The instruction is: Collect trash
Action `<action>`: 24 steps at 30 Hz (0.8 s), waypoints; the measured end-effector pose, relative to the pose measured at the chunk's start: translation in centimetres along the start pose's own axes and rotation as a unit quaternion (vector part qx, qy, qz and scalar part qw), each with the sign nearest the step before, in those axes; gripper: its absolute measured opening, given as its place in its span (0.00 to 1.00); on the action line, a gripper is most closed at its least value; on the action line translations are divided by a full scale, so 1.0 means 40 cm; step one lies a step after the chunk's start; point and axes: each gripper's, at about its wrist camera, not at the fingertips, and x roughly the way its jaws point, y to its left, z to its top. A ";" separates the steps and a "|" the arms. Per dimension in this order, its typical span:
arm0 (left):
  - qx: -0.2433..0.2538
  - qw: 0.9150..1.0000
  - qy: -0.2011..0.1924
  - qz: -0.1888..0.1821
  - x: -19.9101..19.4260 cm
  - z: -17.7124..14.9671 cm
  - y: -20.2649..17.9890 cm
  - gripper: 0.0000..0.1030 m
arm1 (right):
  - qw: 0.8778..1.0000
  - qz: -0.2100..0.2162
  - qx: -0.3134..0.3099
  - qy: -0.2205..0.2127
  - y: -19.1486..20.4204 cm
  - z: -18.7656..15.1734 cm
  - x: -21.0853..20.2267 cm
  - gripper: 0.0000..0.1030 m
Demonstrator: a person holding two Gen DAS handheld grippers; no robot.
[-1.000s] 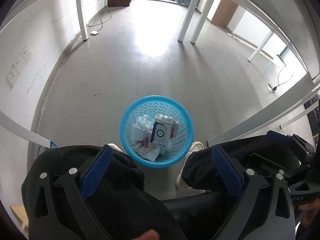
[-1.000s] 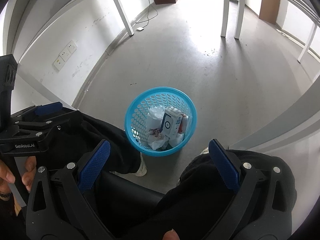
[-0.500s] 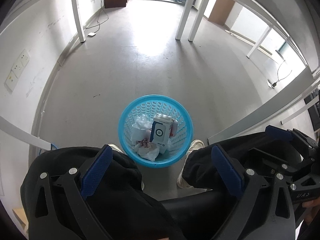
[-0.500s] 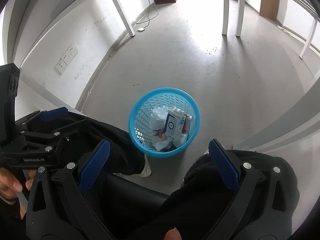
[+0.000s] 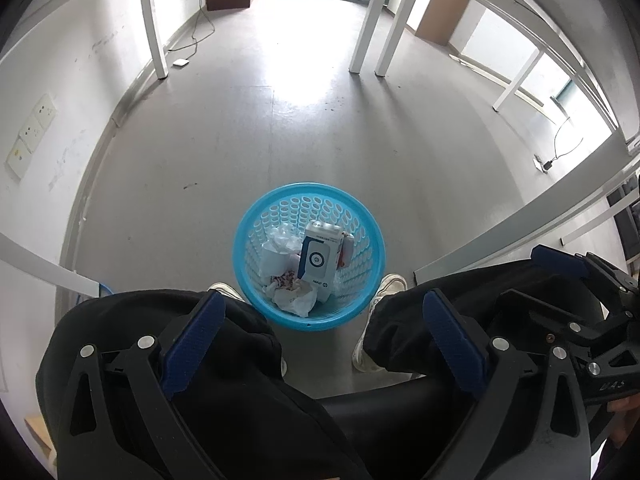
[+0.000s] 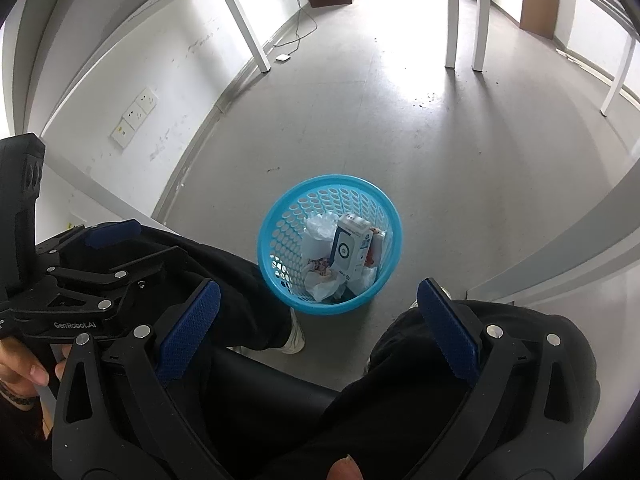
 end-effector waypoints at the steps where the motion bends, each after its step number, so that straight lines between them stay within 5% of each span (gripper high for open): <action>1: -0.001 1.000 0.000 -0.001 0.000 0.000 0.001 0.94 | 1.000 0.000 0.000 0.000 0.000 0.001 0.001 0.92; 24: -0.006 1.000 0.003 0.010 0.006 -0.002 0.017 0.94 | 1.000 0.004 0.004 -0.001 0.002 -0.001 0.004 0.92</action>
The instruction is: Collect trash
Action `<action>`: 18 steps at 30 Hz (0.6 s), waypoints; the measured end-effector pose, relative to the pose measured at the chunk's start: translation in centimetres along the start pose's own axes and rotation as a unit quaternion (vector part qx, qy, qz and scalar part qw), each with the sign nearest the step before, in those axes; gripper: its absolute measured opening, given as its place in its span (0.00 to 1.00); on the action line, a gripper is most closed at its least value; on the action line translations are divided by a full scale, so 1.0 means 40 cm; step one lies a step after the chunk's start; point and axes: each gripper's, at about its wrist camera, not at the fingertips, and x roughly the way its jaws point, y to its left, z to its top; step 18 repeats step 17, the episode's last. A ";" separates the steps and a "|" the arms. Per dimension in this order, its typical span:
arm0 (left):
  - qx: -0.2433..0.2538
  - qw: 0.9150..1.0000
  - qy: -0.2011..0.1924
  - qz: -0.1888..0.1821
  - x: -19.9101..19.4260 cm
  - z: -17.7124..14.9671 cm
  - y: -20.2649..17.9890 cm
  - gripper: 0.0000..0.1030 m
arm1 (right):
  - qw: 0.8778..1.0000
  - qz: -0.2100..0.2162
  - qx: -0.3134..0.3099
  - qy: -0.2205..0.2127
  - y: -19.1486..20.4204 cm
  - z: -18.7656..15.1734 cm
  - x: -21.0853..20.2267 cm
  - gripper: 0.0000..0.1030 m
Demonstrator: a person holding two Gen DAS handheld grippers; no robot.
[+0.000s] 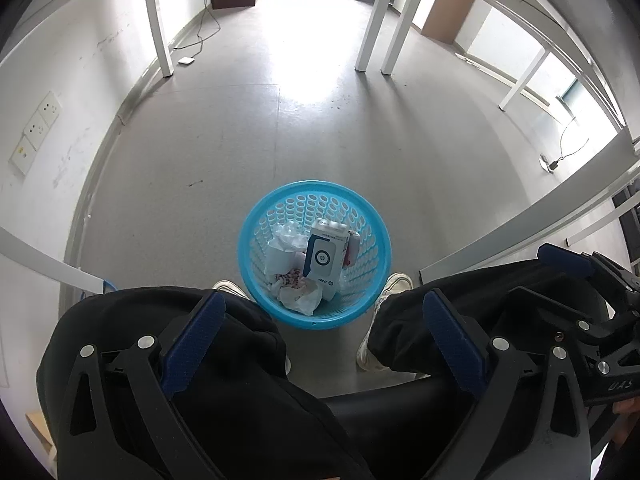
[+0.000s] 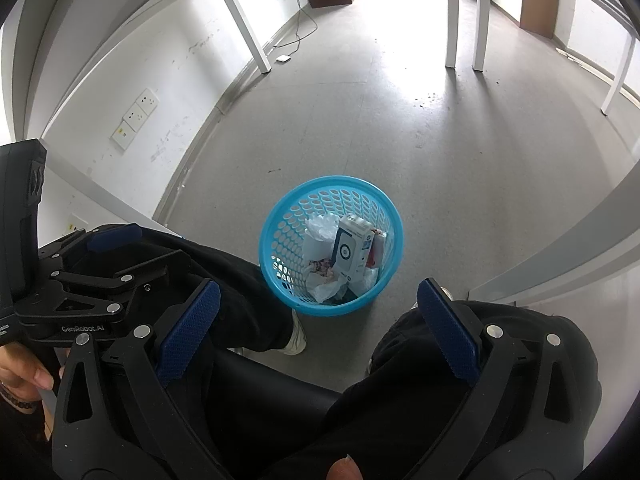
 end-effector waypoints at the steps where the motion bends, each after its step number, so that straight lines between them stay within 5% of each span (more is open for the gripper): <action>1: 0.000 1.000 0.000 0.000 0.001 -0.001 0.000 0.94 | 1.000 0.000 0.000 0.000 0.000 0.000 0.000 0.92; 18: 0.007 1.000 0.007 0.002 0.004 0.003 0.002 0.94 | 1.000 0.002 0.000 0.001 -0.001 -0.002 -0.003 0.92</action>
